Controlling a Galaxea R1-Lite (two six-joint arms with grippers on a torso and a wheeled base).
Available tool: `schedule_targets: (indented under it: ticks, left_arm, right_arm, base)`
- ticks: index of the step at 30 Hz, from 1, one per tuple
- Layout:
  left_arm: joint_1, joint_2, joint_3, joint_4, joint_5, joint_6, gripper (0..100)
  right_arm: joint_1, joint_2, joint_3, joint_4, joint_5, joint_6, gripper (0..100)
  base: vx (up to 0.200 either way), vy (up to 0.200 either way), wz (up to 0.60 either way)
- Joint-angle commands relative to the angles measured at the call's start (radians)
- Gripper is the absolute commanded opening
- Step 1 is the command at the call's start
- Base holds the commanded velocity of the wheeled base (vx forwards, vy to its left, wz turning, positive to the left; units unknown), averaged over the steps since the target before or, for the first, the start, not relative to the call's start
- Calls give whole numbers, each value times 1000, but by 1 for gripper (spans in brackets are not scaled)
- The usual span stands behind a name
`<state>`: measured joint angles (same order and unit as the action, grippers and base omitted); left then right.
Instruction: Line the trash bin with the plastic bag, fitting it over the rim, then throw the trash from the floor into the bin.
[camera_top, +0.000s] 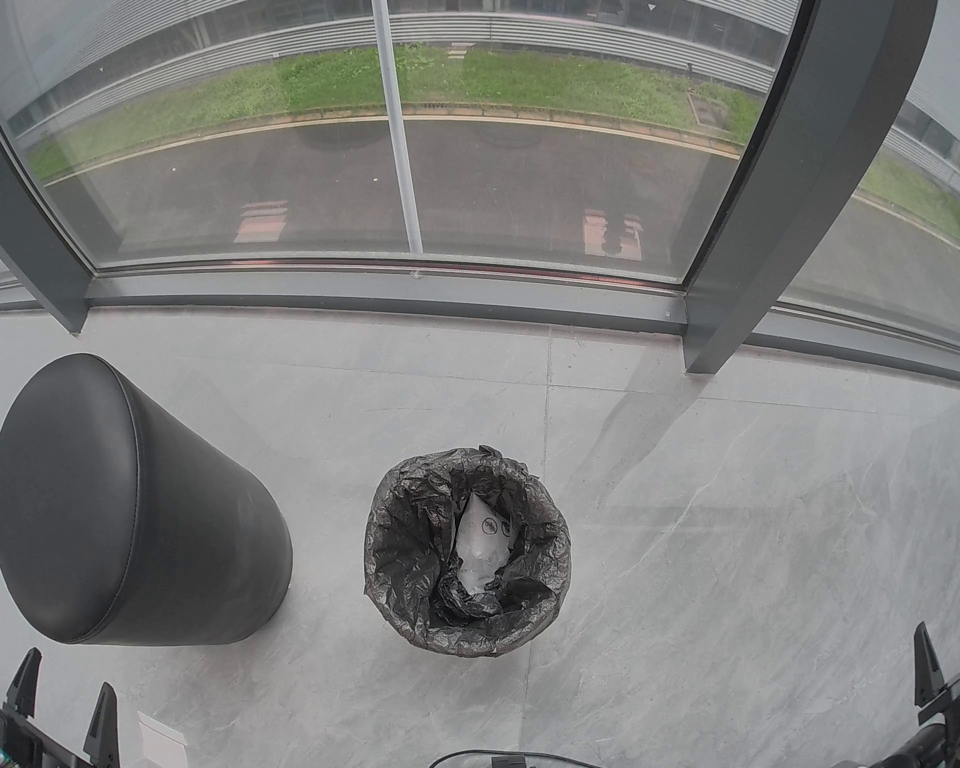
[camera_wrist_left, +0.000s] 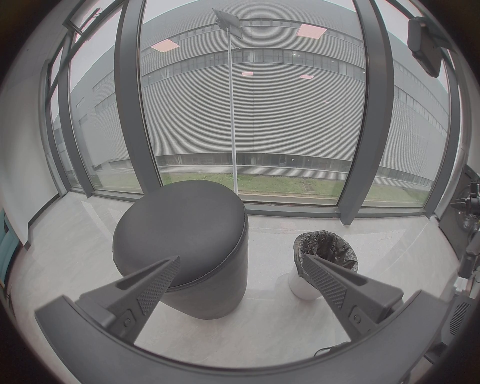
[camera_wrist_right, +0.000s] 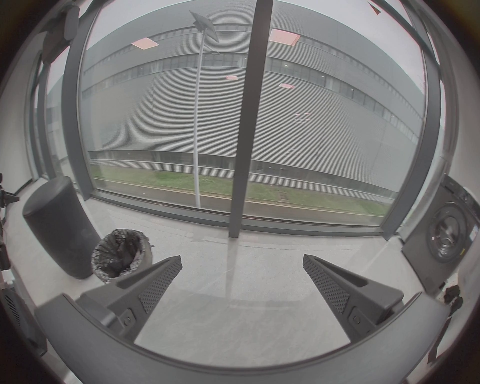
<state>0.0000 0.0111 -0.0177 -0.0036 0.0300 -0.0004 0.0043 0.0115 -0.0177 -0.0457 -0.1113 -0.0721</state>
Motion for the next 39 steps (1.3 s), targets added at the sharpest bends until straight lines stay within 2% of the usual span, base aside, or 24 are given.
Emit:
schedule_targets:
  ticks: [1, 3, 6, 7, 9, 15, 18, 21, 23, 27, 31, 35, 37, 39]
  left_arm:
    - [0, -11, 18, 1, 5, -3, 100]
    - [0, -11, 18, 1, 7, -4, 100]
    - [0, -11, 18, -3, 7, -10, 100]
    - [0, -11, 18, -3, 7, -3, 100]
    - [0, -11, 18, -4, 7, -3, 100]
    - [0, -11, 18, -7, 7, -15, 100]
    - [0, -11, 18, -7, 7, -16, 100]
    - [0, -11, 18, -7, 7, -16, 100]
    - [0, -11, 18, -7, 7, -16, 100]
    - [0, -11, 18, -7, 8, -20, 100]
    - [0, -11, 18, -7, 8, -20, 100]
    - [0, -11, 18, -7, 8, -20, 100]
    - [0, -11, 18, -9, 7, -15, 100]
    - [0, -11, 18, -9, 8, -18, 100]
  right_arm:
    - [0, -11, 8, 4, 22, 5, 100]
    - [0, -11, 8, 6, 22, 5, 100]
    - [0, -11, 1, 26, 76, 6, 100]
    - [0, -11, -2, 33, 128, -5, 100]
    - [0, -11, -2, 33, 142, -18, 100]
    - [0, -11, -2, 33, 140, -3, 100]
    - [0, -11, -2, 33, 120, 41, 100]
    - [-1, -11, -2, 32, 21, 35, 100]
    - [-1, -11, -2, 32, -11, 25, 100]
    - [-1, -11, -4, 33, 19, 22, 100]
    - [-1, -11, -1, 33, 2, 31, 100]
    - [-1, -11, -5, 44, 27, 51, 100]
    - [-1, -11, -7, 58, 101, 25, 100]
    - [-1, -11, -10, 60, 111, 20, 100]
  base:
    - [0, 0, 0]
    - [0, 0, 0]
    - [0, 0, 0]
    - [0, 0, 0]
    - [0, 0, 0]
    - [0, 0, 0]
    - [0, 0, 0]
    - [0, 0, 0]
    - [0, 0, 0]
    - [0, 0, 0]
    - [0, 0, 0]
    - [0, 0, 0]
    - [0, 0, 0]
    - [0, 0, 0]
